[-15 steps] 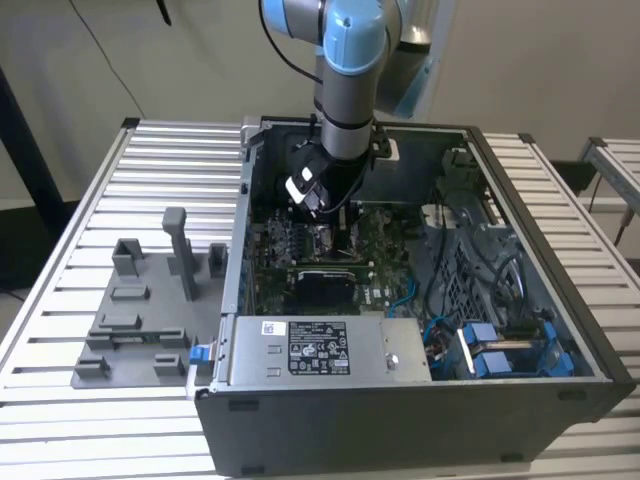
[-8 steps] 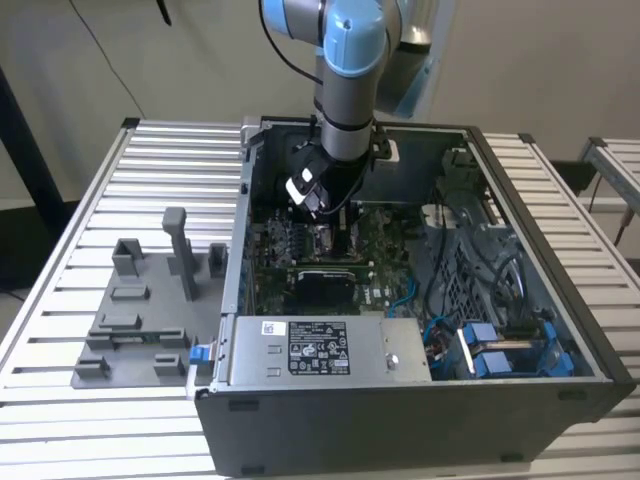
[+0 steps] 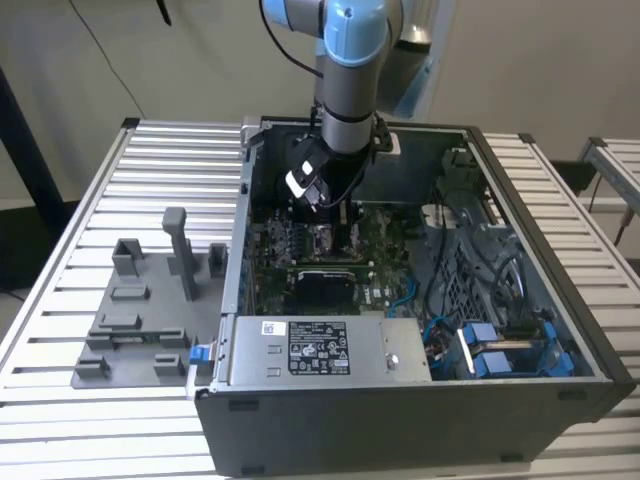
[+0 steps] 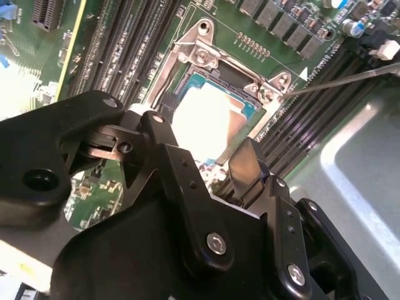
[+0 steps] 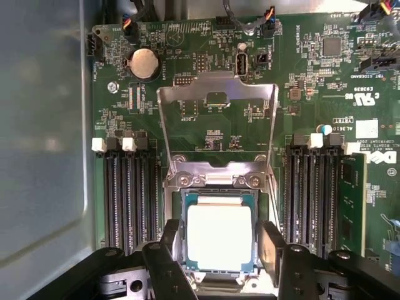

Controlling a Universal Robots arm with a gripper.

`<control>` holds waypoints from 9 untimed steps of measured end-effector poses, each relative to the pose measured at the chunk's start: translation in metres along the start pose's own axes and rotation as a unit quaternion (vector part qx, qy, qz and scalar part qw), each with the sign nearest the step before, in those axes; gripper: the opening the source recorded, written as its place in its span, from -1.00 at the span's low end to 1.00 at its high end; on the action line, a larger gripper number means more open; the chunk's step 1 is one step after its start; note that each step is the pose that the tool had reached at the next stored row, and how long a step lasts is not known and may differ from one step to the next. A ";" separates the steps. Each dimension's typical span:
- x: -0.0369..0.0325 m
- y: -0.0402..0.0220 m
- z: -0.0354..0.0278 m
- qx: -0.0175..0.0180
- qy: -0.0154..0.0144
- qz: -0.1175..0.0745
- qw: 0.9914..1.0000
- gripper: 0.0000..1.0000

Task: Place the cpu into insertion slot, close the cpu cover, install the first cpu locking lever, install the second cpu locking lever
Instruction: 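Place the cpu into insertion slot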

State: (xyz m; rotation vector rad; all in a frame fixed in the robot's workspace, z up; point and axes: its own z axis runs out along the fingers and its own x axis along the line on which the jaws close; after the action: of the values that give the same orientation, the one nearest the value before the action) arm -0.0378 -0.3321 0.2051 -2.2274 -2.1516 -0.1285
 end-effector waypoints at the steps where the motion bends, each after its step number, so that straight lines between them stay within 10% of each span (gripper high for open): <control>1: 0.0001 0.0000 -0.0011 0.000 0.000 0.000 1.000 0.24; 9: 0.0016 0.0005 -0.0182 0.000 0.000 0.000 1.000 0.24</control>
State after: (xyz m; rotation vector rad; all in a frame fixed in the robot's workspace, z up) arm -0.0378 -0.3321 0.2234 -2.2274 -2.1517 -0.1284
